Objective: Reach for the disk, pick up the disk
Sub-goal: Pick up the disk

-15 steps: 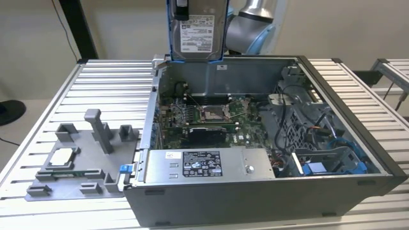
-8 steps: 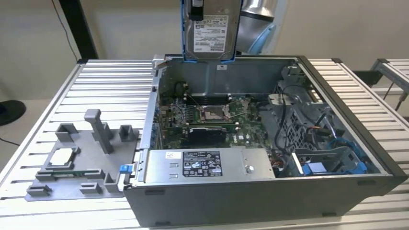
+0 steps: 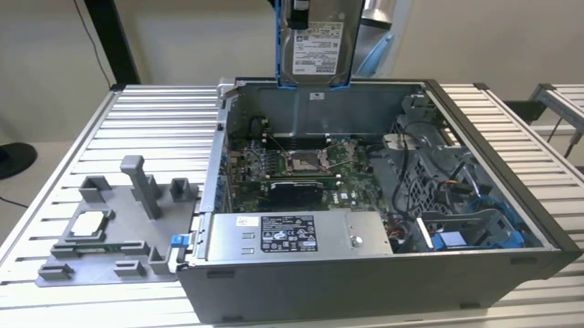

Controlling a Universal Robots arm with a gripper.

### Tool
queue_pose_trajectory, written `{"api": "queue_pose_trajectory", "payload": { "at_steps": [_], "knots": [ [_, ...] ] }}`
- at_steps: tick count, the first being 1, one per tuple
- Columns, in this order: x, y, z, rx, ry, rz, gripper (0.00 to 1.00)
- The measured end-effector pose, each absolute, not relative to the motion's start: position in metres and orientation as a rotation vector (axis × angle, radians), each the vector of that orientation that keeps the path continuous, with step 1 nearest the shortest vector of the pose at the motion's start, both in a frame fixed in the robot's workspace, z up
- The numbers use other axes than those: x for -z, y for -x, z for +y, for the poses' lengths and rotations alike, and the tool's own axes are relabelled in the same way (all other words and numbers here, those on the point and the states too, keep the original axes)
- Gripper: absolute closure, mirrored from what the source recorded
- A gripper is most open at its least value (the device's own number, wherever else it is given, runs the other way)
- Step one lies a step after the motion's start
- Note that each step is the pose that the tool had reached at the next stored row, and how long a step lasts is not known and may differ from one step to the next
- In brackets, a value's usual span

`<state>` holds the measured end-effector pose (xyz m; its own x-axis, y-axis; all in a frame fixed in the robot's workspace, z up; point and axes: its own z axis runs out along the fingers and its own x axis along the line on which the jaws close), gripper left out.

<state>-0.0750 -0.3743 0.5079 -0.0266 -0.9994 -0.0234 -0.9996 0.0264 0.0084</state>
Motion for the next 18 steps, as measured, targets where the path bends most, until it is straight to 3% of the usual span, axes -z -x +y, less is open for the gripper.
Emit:
{"api": "queue_pose_trajectory", "payload": {
  "at_steps": [18],
  "knots": [
    [-0.508,0.023,-0.375,-0.035,2.184,2.243,1.0]
  ]
}}
